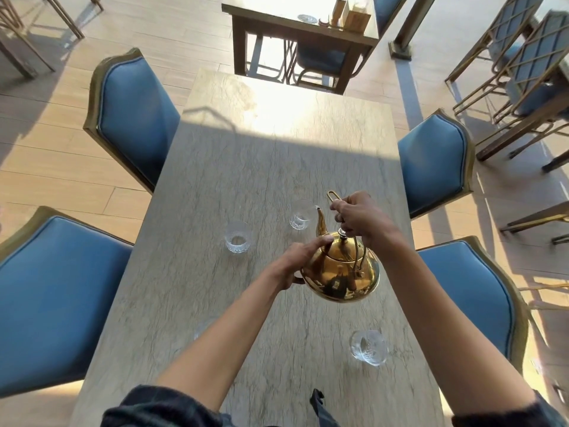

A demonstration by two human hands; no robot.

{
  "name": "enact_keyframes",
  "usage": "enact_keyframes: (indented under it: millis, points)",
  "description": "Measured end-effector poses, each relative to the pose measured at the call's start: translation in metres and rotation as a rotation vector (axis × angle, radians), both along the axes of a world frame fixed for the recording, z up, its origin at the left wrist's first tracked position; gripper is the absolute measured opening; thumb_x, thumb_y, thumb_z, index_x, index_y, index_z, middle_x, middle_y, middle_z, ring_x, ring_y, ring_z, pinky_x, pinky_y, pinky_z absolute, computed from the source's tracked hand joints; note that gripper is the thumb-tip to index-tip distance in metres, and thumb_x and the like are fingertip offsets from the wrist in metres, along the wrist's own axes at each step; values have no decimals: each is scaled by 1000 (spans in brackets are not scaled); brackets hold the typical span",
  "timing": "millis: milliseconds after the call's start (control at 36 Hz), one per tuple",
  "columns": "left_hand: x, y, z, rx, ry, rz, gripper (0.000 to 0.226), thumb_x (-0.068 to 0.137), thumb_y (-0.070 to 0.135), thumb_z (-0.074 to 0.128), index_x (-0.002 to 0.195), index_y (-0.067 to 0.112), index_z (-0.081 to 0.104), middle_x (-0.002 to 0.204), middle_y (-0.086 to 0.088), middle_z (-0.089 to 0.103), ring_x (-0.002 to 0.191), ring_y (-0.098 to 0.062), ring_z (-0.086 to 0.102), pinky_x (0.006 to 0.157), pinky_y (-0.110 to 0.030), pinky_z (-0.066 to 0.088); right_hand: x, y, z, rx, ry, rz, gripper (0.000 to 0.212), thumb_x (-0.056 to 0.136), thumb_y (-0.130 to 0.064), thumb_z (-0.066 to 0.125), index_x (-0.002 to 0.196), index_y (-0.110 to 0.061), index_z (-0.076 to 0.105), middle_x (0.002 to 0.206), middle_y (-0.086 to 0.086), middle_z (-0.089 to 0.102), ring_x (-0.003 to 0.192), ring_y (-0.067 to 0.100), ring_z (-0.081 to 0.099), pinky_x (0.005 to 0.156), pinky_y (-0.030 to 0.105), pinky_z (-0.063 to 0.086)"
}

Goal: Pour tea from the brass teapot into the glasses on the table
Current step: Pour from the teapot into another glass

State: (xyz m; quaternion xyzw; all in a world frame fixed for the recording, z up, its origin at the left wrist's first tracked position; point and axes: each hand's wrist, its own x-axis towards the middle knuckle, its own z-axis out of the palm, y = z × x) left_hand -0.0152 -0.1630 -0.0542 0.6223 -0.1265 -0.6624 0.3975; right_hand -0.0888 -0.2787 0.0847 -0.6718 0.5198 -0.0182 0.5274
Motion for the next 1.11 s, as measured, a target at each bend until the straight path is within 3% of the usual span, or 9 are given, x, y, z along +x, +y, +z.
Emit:
enact_keyframes:
  millis: [167,389,556,861,1111]
  points:
    - [-1,1,0,-4,-8,-8,108,60,89,72,138,15,71,130,-13,77,122,-34,69,91,-46,52,0,2,2,-3,12,3,23,103,-12,47,109,3,63,70,7,48,49,12,42,44,26,32]
    - [-2,2,0,-11,0,-6,113,57,90,73,141,14,70,130,-13,77,120,-33,69,89,-45,52,0,3,4,-9,21,8,23,103,-12,47,109,3,64,71,8,48,50,13,42,45,26,33]
    - [-2,3,4,-15,8,-2,111,59,88,73,140,13,69,130,-13,76,118,-32,69,82,-41,52,-2,2,2,-7,13,6,23,103,-13,48,109,3,63,70,7,48,49,12,42,43,24,32]
    - [-1,3,5,2,22,1,79,86,77,71,134,13,73,124,-13,78,117,-31,71,91,-43,54,0,1,3,-12,20,4,24,103,-12,48,108,4,64,68,7,49,47,12,42,40,23,32]
    - [-1,1,9,10,35,14,77,89,73,70,135,12,72,125,-13,78,117,-31,71,85,-40,52,2,0,4,2,24,-9,24,103,-11,47,111,5,63,67,7,49,47,11,41,41,24,31]
